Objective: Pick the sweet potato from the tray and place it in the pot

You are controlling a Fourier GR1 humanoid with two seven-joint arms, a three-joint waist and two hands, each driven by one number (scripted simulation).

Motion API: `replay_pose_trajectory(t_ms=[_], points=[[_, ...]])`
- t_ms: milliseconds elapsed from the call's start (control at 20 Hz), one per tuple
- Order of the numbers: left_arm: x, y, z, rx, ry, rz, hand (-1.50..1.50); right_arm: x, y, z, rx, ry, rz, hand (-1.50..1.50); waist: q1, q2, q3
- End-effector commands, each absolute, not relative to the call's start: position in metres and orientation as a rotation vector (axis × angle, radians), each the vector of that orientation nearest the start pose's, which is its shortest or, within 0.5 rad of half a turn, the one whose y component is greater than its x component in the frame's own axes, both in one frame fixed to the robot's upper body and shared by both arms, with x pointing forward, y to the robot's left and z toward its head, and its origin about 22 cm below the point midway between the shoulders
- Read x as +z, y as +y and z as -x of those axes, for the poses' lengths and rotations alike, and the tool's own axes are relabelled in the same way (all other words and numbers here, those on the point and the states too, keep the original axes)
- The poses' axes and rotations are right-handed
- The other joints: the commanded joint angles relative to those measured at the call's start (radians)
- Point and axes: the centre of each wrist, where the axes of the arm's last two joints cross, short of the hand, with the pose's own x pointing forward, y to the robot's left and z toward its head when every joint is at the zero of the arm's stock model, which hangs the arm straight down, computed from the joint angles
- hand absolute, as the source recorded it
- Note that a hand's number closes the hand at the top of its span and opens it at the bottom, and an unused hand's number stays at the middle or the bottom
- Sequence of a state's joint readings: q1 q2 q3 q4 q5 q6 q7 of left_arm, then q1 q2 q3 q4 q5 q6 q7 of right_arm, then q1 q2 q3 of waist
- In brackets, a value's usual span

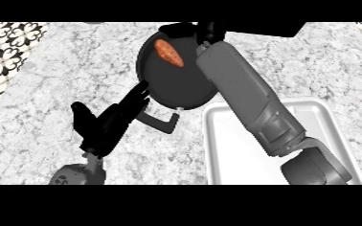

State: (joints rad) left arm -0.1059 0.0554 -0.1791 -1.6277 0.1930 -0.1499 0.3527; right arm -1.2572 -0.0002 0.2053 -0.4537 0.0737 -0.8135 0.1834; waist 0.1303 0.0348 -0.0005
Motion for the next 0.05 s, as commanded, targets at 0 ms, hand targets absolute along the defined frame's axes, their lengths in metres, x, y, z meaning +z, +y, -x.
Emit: replay_pose_trajectory(t_ms=[0], points=[[0.0287,0.1973,-0.2539,-0.213,-1.351,0.329,0.0,0.1295,-0.0442,-0.4417,0.045,-1.637,0.61,-1.5,-0.038,-0.011,0.0]])
